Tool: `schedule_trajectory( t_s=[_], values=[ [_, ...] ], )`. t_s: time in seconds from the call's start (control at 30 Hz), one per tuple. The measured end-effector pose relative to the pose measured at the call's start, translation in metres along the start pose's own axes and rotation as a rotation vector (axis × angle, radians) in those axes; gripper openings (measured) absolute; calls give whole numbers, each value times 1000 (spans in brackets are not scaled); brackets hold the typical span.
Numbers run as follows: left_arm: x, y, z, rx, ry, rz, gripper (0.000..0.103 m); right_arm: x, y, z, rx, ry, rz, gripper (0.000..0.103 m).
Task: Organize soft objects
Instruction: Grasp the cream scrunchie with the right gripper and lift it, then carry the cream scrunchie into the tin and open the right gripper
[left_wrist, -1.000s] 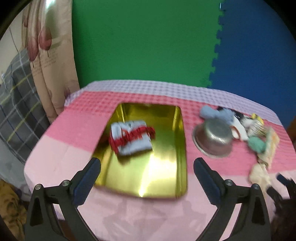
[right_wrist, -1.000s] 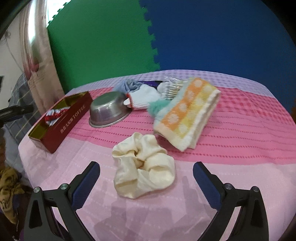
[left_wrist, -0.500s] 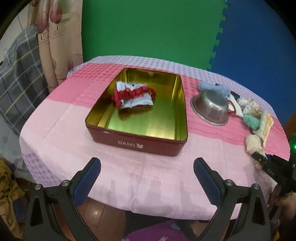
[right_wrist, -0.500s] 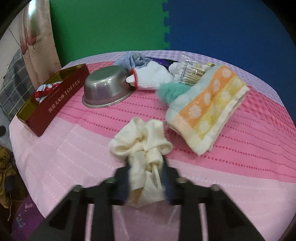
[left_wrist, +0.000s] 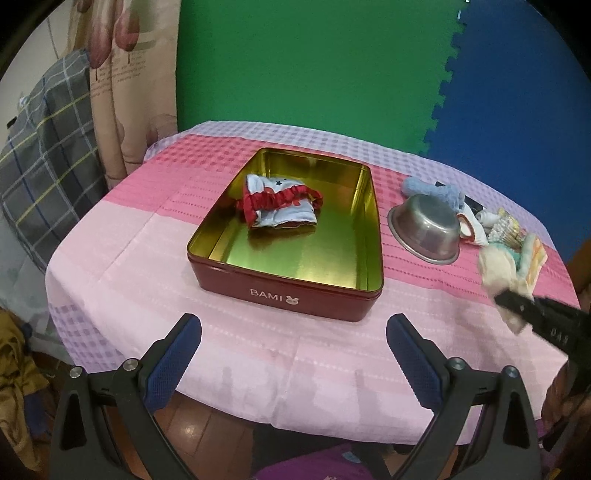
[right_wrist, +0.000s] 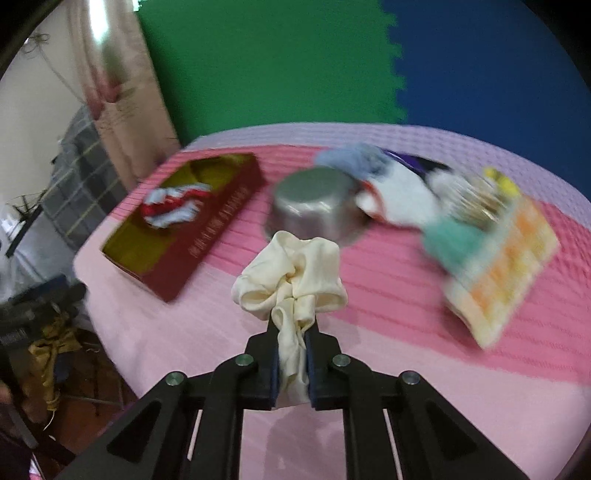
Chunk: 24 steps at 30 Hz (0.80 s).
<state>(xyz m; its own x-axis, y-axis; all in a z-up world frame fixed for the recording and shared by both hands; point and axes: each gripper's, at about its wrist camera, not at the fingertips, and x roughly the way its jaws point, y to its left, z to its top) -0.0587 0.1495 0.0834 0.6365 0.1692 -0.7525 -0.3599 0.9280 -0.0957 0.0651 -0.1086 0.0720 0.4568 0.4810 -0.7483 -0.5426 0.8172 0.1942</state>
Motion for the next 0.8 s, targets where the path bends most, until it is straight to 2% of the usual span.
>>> schedule_trajectory(
  t_s=[0.33,0.53,0.8],
  values=[
    [3,11,1,-37,2,21,99,30,87,78,-175,-31,74,11],
    [5,16,3,-39,3,44,99,79,123,122,-222,36,112,11],
    [18,22,4,-53,54,66,99,145,144,165,-225,134,96,11]
  ],
)
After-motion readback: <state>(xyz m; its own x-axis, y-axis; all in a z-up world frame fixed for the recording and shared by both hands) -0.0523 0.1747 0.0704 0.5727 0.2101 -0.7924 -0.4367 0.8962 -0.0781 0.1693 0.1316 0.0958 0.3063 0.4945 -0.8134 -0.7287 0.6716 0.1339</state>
